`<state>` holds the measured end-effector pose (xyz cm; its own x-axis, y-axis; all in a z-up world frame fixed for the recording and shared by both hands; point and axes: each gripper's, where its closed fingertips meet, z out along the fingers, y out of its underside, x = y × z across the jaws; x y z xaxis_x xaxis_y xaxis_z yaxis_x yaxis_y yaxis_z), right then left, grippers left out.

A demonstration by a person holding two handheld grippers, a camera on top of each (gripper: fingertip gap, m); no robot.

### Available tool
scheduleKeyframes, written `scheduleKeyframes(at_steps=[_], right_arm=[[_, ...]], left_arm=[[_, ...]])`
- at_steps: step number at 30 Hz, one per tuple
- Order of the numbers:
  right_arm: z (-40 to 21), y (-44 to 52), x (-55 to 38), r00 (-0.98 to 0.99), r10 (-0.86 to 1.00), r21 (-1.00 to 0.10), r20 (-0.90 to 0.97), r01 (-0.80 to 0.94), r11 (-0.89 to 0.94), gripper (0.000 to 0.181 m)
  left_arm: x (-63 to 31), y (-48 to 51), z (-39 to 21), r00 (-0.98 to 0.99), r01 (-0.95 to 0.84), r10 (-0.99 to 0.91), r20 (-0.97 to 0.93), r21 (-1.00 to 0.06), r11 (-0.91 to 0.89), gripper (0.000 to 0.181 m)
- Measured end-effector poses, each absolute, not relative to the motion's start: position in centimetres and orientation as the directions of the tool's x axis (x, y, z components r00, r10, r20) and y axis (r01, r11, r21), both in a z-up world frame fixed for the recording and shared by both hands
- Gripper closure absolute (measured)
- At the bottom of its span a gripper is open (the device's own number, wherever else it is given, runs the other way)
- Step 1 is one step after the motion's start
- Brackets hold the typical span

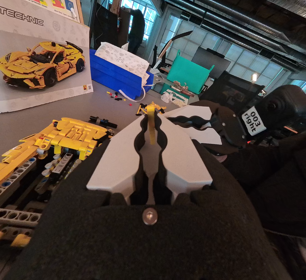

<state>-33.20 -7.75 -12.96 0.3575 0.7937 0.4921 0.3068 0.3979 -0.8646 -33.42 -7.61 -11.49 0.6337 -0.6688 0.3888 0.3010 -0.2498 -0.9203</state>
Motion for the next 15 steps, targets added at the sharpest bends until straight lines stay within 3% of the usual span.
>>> scheduleKeyframes(at_steps=[4, 15], right_arm=[[-13.22, -7.55, -33.13, 0.369, 0.770, -0.846, 0.522, 0.343, 0.409, 0.176], [-13.86, -7.13, -32.84, 0.340, 0.687, -0.746, 0.642, 0.484, 0.457, 0.178]], left_arm=[[-33.32, -7.47, -11.78, 0.651, 0.287, -0.657, 0.381, -0.924, -0.252, 0.174], [-32.74, -7.27, -12.18, 0.816, -0.009, -0.576, 0.048, -0.996, -0.094, 0.174]])
